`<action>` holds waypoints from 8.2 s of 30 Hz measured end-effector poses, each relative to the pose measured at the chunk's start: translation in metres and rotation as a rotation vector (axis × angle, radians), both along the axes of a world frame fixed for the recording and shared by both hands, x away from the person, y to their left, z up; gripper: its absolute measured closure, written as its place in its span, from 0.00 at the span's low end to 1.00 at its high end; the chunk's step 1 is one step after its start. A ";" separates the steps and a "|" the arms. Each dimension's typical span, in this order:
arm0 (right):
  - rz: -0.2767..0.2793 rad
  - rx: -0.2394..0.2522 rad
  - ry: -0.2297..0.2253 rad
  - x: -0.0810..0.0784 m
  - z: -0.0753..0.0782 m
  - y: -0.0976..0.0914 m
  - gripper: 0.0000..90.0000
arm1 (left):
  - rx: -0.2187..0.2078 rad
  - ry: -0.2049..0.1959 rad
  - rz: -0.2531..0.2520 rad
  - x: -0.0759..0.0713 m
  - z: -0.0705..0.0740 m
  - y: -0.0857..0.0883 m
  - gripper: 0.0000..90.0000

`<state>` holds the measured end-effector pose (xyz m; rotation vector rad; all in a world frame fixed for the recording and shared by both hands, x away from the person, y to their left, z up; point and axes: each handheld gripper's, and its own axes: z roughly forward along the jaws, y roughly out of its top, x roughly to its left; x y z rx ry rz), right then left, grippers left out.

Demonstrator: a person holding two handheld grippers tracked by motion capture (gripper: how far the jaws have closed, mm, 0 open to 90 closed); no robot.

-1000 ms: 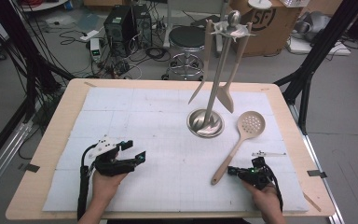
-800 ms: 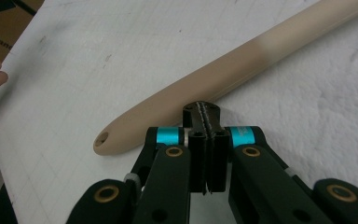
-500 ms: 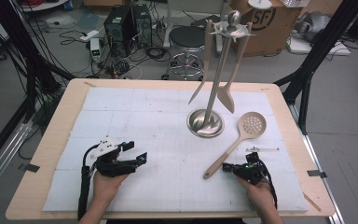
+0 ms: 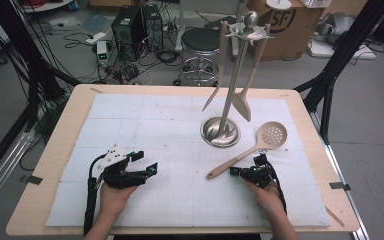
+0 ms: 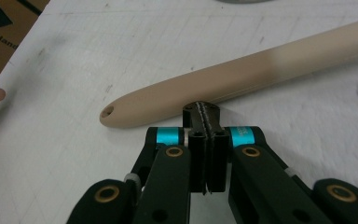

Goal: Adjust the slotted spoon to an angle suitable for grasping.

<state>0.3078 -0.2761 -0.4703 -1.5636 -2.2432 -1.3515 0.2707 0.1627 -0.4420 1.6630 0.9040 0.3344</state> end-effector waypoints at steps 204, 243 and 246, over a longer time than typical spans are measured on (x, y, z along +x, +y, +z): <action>-0.283 -0.103 -0.103 0.050 0.006 0.052 1.00 | -0.036 0.027 0.001 -0.008 -0.003 0.011 0.31; -0.283 0.100 -0.073 0.027 0.042 -0.043 0.70 | -0.029 0.026 -0.010 -0.004 -0.004 0.003 0.31; -0.278 0.094 -0.077 0.025 0.046 -0.047 0.69 | -0.028 0.025 -0.010 -0.003 -0.004 0.003 0.31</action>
